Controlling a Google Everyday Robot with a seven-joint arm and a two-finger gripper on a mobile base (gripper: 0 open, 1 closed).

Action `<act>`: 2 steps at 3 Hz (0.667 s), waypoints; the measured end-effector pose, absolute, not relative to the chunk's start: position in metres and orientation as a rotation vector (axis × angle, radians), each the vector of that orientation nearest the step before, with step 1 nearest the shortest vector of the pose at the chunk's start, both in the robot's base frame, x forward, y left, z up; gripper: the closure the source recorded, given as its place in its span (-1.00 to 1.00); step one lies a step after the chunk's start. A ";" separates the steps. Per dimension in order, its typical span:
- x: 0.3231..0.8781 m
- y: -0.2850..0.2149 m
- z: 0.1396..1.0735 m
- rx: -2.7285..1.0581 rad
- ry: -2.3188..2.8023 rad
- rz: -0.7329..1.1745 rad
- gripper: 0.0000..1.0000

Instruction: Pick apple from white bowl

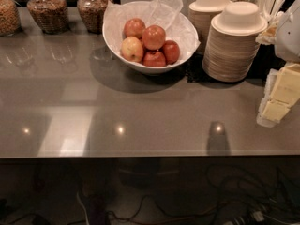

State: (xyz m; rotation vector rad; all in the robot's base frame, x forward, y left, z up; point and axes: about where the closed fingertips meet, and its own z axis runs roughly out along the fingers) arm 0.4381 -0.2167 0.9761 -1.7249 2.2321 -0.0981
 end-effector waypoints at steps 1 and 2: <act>0.438 -0.217 0.976 -1.725 2.232 -0.098 -1.00; 0.443 -0.214 0.979 -1.724 2.202 -0.126 -1.00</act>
Offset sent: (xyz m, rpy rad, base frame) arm 0.0127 0.0046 0.0010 -0.0087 -0.0520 0.0255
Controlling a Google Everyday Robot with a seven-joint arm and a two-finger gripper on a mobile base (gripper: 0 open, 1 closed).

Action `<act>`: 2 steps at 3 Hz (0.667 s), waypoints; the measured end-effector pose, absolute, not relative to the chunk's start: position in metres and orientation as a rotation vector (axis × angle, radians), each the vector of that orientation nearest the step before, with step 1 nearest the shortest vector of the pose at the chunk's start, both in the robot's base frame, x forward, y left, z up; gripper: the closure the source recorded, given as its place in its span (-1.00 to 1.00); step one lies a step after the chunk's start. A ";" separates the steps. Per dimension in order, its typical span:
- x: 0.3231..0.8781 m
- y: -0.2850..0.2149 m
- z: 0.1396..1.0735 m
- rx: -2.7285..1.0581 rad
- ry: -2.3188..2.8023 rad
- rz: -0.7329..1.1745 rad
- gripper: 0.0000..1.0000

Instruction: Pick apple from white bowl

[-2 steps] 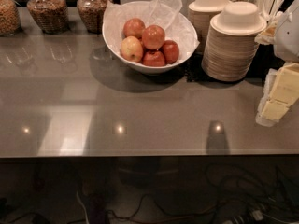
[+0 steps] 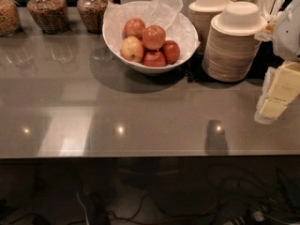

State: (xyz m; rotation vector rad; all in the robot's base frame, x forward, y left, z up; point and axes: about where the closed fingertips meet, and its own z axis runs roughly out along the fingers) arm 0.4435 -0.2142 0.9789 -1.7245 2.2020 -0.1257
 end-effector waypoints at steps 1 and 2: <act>0.467 -0.204 0.984 -1.699 2.093 -0.145 -1.00; 0.509 -0.185 0.993 -1.629 1.937 -0.142 -1.00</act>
Offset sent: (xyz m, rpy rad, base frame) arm 0.1203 0.0512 0.0280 0.2654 -0.4042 0.1184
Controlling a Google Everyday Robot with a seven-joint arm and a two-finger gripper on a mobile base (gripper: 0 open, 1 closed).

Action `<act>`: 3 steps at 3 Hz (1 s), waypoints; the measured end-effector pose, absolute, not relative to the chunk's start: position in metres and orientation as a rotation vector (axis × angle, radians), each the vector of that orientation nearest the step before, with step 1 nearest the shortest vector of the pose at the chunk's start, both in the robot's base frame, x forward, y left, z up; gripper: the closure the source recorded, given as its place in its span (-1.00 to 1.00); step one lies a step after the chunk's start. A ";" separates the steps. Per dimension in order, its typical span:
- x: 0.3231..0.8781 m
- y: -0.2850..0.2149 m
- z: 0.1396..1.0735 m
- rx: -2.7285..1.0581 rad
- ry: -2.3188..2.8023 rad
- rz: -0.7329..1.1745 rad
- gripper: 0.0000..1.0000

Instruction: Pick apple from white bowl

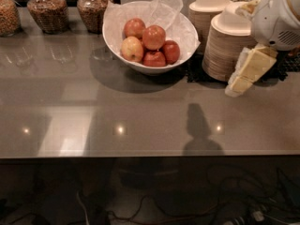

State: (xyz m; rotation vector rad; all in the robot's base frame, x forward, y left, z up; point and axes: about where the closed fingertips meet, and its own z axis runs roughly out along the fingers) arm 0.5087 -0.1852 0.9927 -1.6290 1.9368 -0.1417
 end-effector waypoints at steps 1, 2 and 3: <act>0.555 -0.162 1.003 -1.589 1.796 -0.113 -1.00; 0.596 -0.137 1.009 -1.609 1.701 -0.091 -1.00; 0.626 -0.109 1.007 -1.681 1.645 -0.078 -1.00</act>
Offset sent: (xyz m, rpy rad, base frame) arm 0.1386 0.0805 0.0240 0.1548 -0.1965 0.2071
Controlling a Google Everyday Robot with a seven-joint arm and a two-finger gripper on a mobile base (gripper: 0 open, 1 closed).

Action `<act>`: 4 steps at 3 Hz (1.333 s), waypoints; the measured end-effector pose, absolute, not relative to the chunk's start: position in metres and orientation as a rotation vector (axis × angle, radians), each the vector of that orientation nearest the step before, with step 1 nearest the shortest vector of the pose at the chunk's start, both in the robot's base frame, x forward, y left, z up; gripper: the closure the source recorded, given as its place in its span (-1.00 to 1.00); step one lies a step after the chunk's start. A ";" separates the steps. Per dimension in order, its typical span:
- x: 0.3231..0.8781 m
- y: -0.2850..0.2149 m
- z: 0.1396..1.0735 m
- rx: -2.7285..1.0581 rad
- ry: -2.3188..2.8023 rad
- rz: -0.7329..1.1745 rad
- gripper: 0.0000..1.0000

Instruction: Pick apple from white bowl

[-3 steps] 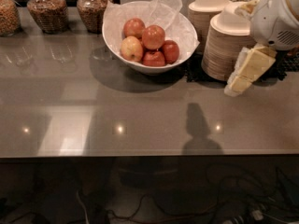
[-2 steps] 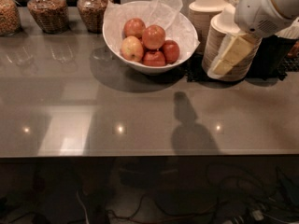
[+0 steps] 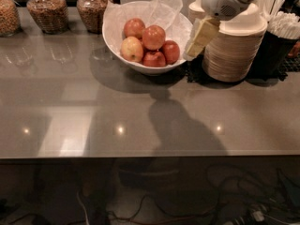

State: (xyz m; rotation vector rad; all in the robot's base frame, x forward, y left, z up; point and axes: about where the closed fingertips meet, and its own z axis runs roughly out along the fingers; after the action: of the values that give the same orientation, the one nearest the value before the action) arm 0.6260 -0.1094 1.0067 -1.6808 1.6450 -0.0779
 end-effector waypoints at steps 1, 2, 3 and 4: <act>0.649 -0.085 0.994 -1.752 1.630 -0.054 -1.00; 0.668 -0.068 0.979 -1.789 1.651 -0.024 -1.00; 0.685 -0.060 0.969 -1.792 1.679 -0.002 -1.00; 0.697 -0.057 0.963 -1.781 1.702 0.013 -0.78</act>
Offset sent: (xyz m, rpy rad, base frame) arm 0.0644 0.0571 -0.0421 -0.0635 0.1199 0.0765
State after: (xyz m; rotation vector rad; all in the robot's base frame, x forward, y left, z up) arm 0.6968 -0.0572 0.9629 -1.7808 1.7017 0.0126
